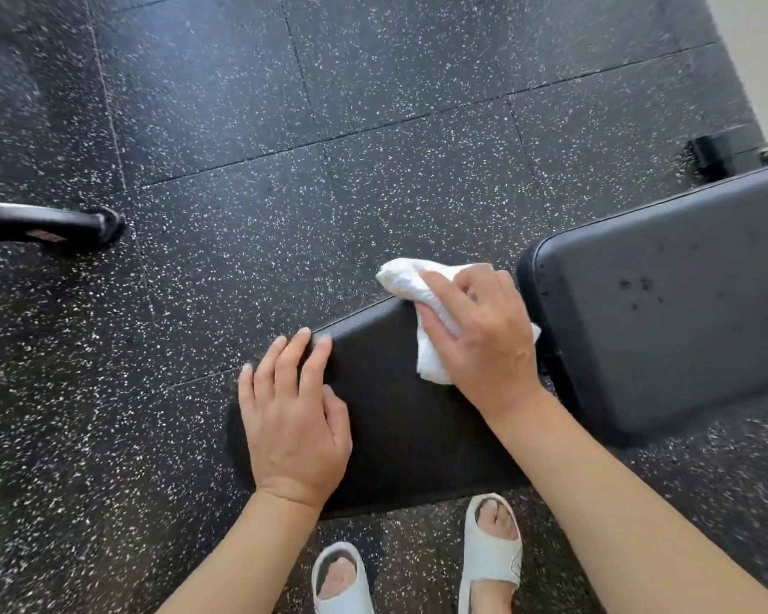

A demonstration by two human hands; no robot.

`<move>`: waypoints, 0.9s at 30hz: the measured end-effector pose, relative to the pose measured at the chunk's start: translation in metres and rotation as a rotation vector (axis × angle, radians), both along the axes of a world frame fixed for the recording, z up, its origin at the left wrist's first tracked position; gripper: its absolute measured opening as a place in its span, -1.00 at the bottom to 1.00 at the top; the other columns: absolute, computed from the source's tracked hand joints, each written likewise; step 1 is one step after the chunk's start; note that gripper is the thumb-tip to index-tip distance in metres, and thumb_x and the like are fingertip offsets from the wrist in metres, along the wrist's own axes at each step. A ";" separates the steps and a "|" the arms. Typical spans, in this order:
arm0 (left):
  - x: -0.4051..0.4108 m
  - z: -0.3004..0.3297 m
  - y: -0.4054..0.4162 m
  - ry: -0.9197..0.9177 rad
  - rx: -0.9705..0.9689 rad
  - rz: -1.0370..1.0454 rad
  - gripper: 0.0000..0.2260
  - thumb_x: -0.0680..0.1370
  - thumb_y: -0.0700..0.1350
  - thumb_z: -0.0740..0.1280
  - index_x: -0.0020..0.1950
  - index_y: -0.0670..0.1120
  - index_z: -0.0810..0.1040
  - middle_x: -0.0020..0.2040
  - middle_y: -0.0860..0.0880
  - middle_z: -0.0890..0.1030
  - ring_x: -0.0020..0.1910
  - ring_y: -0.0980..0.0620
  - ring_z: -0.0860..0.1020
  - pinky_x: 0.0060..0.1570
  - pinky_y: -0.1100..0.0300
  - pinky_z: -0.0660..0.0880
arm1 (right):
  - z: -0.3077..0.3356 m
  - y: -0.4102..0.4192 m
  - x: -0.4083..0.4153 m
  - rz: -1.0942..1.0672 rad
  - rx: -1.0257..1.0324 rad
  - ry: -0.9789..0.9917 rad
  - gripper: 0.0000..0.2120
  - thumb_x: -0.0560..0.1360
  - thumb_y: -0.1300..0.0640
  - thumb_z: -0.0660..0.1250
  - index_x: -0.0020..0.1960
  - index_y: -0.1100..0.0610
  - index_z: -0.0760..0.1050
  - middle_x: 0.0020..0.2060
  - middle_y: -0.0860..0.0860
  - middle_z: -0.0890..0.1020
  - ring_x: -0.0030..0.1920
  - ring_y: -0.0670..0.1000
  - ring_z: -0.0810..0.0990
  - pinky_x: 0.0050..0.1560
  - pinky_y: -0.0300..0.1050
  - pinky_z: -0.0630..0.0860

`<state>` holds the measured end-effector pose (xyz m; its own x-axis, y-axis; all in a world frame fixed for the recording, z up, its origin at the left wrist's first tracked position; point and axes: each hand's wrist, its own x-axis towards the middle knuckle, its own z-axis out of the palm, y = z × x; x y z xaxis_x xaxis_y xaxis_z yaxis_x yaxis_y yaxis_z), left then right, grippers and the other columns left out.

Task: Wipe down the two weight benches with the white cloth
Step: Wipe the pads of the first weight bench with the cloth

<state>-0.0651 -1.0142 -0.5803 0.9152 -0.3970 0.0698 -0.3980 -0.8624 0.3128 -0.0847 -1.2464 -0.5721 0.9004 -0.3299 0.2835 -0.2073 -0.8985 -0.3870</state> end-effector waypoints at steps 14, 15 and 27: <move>0.002 -0.002 0.013 -0.009 0.008 -0.544 -0.50 0.56 -0.13 0.20 0.51 -0.07 0.52 0.56 -0.09 0.47 0.56 -0.19 0.38 0.51 -0.42 0.24 | 0.013 0.085 -0.118 -0.029 0.100 0.120 -0.67 0.61 0.06 0.42 0.35 0.06 0.61 -0.01 0.05 0.60 -0.08 0.13 0.53 -0.12 0.14 0.52; 0.001 -0.001 0.013 -0.003 0.015 -0.528 -0.50 0.56 -0.12 0.19 0.52 -0.06 0.51 0.57 -0.08 0.46 0.57 -0.19 0.38 0.53 -0.41 0.21 | 0.012 0.072 -0.116 -0.052 0.079 0.115 -0.68 0.61 0.06 0.41 0.35 0.07 0.61 -0.02 0.07 0.60 -0.08 0.14 0.53 -0.11 0.15 0.52; 0.001 -0.003 0.014 0.021 0.034 -0.514 -0.50 0.56 -0.07 0.20 0.53 0.01 0.47 0.59 -0.02 0.40 0.60 -0.14 0.32 0.61 -0.30 0.12 | 0.000 -0.005 -0.020 -0.342 0.149 -0.032 -0.74 0.62 0.02 0.34 0.26 0.05 0.63 -0.03 0.10 0.52 -0.06 0.15 0.47 0.00 0.03 0.48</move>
<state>-0.0637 -1.0003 -0.5829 0.6020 -0.7978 0.0332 -0.7673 -0.5665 0.3007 -0.1042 -1.2514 -0.5717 0.7224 -0.6500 0.2360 -0.4718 -0.7127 -0.5190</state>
